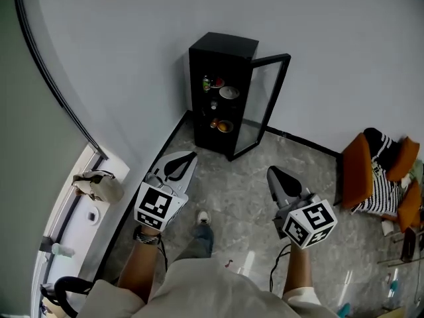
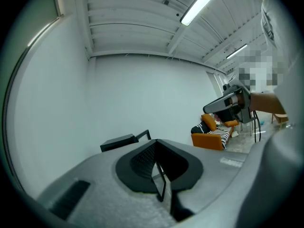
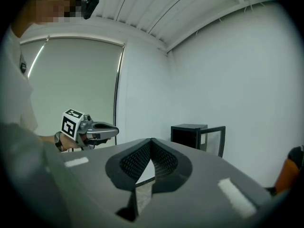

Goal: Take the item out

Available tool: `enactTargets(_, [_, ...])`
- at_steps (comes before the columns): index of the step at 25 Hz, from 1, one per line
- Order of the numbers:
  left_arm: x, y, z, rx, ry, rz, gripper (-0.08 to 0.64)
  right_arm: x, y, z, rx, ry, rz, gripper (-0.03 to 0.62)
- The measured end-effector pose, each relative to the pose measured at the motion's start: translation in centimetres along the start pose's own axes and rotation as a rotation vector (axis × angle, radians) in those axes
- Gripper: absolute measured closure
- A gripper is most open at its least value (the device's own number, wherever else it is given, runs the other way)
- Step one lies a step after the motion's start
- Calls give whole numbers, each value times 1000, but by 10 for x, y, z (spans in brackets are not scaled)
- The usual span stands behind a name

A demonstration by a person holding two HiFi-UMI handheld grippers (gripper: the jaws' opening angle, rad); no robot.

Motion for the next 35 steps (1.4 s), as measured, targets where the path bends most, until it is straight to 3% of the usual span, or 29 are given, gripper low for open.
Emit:
enactTargets(17, [160, -166, 54, 7, -18, 47, 555, 195, 116, 1, -7, 48, 55, 585])
enactTargets(35, [250, -249, 118, -18, -77, 133, 555, 299, 173, 34, 12, -10, 115, 584])
Point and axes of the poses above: the fingertips, and each gripper's own axes: x forward along the fingers, y to its right, z out of its underside, the point moved 8 cm from there along -x, backward along the fingers, and after that the axes turned 13 degrees about y, right-handed, at the moved point
